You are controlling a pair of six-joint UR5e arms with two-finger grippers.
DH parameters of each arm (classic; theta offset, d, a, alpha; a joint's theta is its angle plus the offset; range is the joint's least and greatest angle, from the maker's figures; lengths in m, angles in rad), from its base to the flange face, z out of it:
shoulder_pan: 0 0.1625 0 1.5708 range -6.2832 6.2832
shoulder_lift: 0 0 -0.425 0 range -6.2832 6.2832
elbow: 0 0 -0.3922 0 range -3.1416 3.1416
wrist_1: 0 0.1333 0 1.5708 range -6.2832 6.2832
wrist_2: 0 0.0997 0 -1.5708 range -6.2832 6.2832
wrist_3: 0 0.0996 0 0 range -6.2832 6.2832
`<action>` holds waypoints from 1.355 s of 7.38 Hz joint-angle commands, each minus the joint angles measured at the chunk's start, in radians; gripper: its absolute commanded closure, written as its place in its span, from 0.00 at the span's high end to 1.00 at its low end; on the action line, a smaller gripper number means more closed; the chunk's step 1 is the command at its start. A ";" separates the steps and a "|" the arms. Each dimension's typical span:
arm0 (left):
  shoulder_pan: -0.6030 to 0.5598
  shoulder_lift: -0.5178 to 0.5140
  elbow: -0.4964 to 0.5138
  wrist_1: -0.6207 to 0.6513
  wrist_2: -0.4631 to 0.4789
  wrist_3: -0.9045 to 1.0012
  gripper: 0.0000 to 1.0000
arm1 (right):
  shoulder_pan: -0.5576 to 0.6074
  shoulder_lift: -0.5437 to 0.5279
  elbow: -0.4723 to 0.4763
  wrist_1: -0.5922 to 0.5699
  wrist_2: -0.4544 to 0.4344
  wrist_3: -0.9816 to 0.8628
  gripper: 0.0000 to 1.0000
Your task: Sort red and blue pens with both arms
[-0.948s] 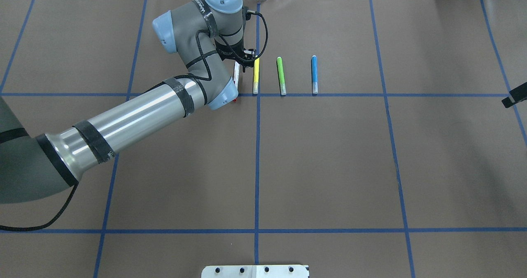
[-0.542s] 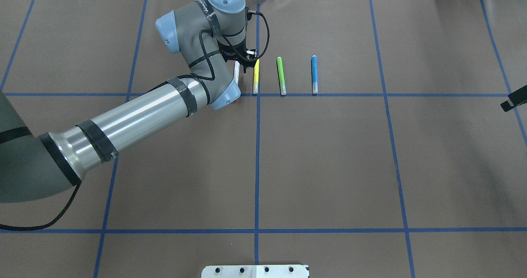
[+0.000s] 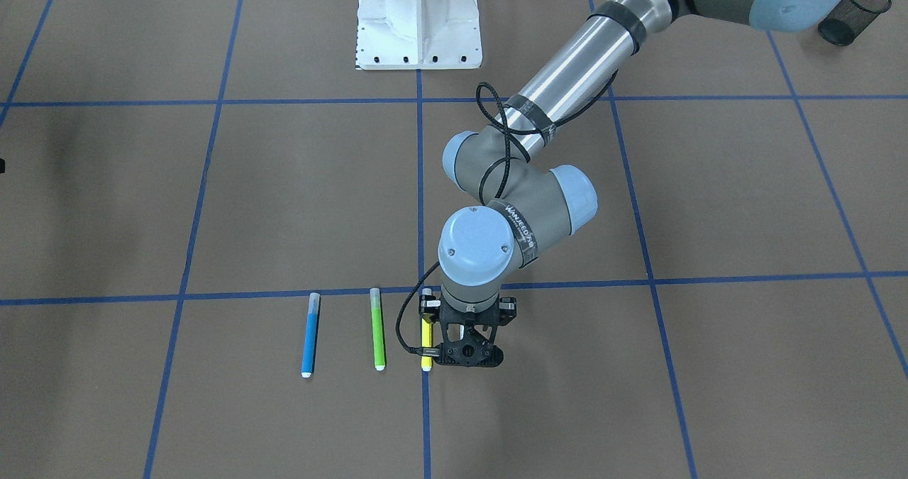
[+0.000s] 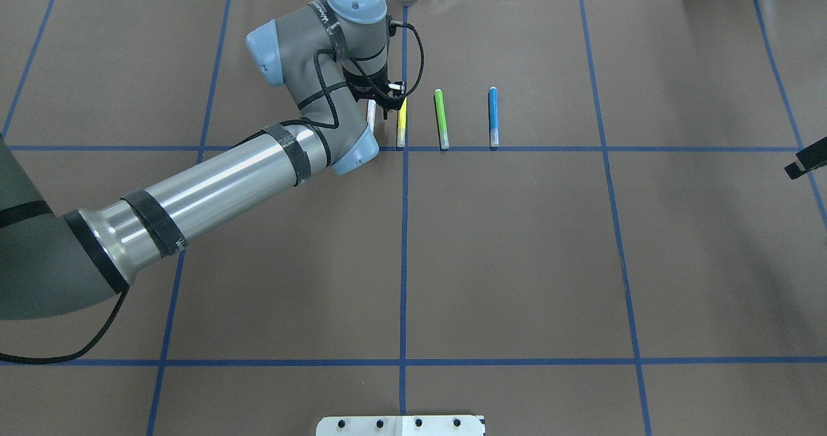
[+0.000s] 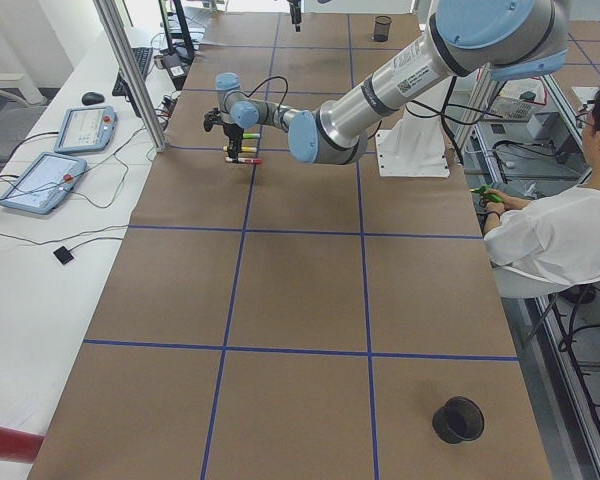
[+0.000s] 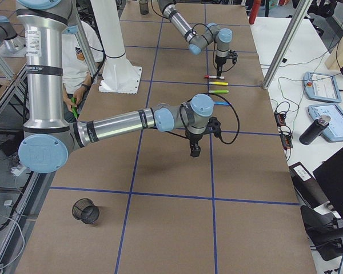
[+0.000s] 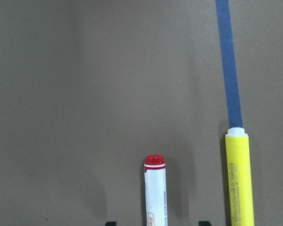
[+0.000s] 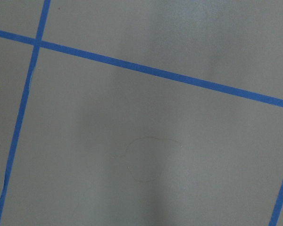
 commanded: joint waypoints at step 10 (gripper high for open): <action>0.009 0.005 0.005 0.002 -0.002 0.002 0.00 | -0.002 -0.006 0.001 0.001 0.005 0.005 1.00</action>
